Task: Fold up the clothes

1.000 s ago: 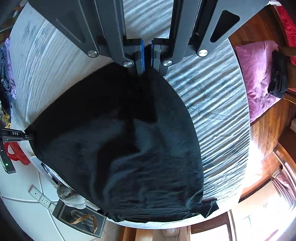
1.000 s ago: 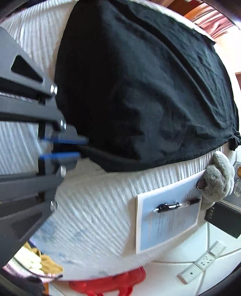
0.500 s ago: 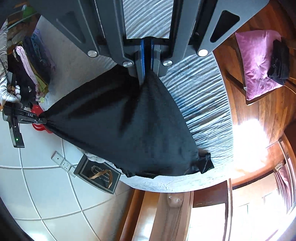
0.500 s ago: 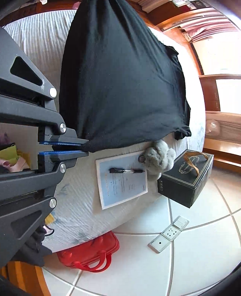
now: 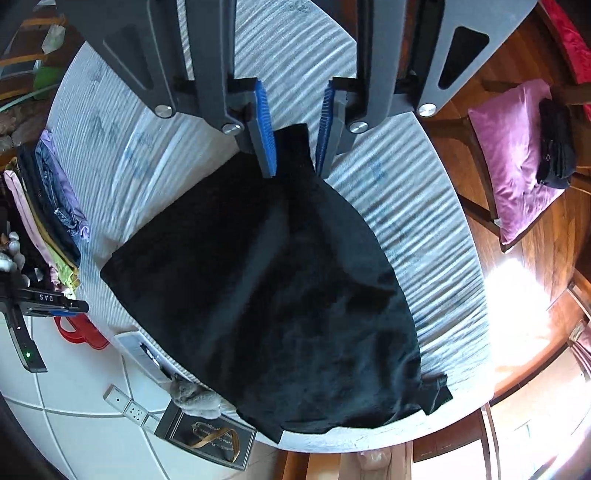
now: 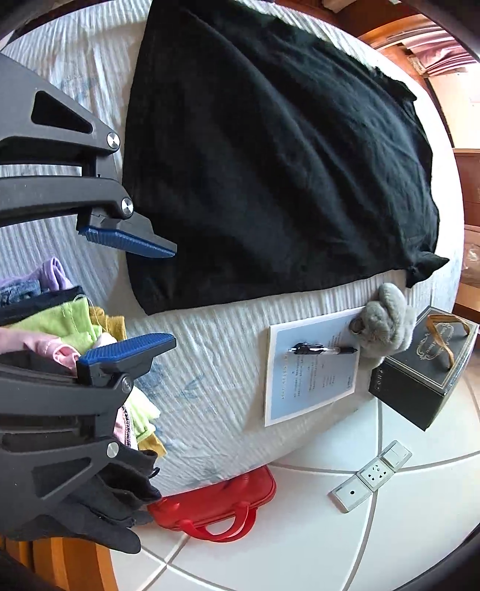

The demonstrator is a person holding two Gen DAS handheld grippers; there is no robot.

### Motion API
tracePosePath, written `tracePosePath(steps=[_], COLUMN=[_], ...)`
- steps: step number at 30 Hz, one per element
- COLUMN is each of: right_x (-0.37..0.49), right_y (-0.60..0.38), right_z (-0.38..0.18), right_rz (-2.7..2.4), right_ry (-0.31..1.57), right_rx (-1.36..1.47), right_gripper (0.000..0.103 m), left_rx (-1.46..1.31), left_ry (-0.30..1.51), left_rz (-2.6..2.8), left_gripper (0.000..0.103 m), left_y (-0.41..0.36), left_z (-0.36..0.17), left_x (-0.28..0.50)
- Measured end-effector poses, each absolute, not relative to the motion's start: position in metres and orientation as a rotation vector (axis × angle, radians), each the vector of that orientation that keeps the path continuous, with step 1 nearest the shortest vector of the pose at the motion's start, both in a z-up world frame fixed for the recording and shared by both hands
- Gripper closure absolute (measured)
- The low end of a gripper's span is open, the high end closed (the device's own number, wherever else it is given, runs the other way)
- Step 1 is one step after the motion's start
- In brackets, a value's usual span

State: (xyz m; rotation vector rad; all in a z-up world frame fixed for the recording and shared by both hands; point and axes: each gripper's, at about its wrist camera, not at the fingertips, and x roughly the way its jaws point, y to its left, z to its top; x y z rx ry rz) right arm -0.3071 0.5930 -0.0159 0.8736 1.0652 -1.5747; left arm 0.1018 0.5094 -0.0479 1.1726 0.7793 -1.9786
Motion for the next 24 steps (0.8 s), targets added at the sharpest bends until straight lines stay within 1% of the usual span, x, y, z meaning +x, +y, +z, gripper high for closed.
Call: tracePosePath(steps=[1, 2, 8, 14, 19, 24], right_x=[-0.302, -0.297, -0.251, -0.204, -0.17, -0.179], right_y=[0.592, 0.591, 0.549, 0.481, 0.424, 0.367], right_z=[-0.011, -0.008, -0.004, -0.018, -0.03, -0.026], right_rz=[-1.563, -1.556, -1.556, -1.569, -1.58, -1.598], right_ry=[1.024, 0.987, 0.844, 0.811, 0.792, 0.816], right_rx=[0.875, 0.879, 0.901, 0.95, 1.002, 0.976], right_gripper=[0.06, 0.06, 0.06, 0.06, 0.06, 0.06], left_rx=[1.155, 1.142, 1.103, 1.143, 1.173, 1.167], left_ry=[0.763, 0.75, 0.686, 0.62, 0.634, 0.675], left_rz=[-1.984, -1.986, -2.006, -2.048, -2.024, -1.994], left_gripper=[0.064, 0.062, 0.062, 0.062, 0.059, 0.058], left_y=[0.499, 0.487, 0.397, 0.289, 0.215, 0.148], left_z=[-0.042, -0.036, -0.022, -0.032, -0.037, -0.047], left_x=[0.105, 0.109, 0.139, 0.164, 0.175, 0.161])
